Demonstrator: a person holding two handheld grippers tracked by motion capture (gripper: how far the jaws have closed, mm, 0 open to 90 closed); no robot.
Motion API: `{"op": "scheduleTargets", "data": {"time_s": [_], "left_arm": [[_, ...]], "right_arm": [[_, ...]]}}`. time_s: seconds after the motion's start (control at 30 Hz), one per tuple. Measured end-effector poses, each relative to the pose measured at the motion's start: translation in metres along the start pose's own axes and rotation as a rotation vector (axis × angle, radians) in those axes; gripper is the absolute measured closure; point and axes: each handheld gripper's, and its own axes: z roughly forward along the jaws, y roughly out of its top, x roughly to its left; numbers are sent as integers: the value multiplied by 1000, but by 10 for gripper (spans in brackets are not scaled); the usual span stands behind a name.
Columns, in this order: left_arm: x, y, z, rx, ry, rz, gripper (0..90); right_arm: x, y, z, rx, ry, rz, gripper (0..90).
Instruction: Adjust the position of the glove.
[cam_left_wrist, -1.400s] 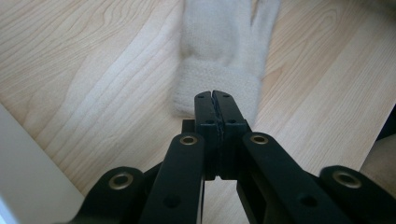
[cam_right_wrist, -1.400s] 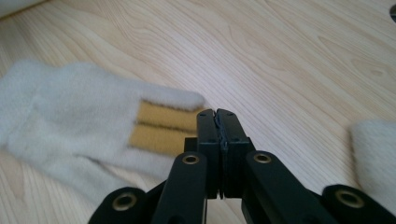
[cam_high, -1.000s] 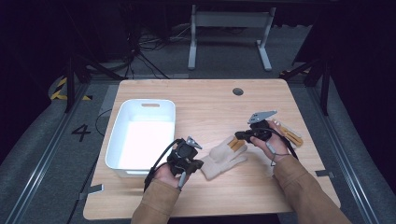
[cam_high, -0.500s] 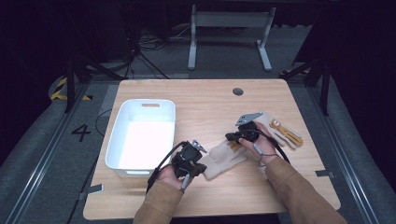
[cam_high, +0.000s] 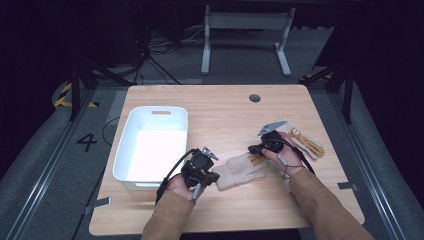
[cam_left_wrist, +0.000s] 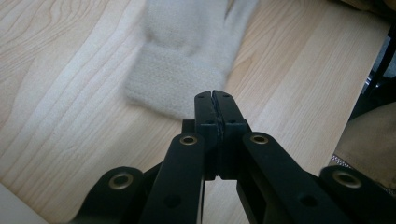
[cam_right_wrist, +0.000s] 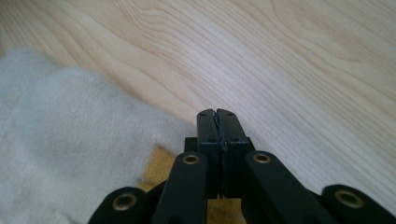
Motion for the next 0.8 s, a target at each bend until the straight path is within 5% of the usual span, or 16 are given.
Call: {"op": "scheduleTargets", "data": {"time_s": [0.8], "left_arm": [[9, 17, -8, -61, -1, -1, 876]], "right_arm": [[4, -30, -38, 77, -9, 44, 898]]}}
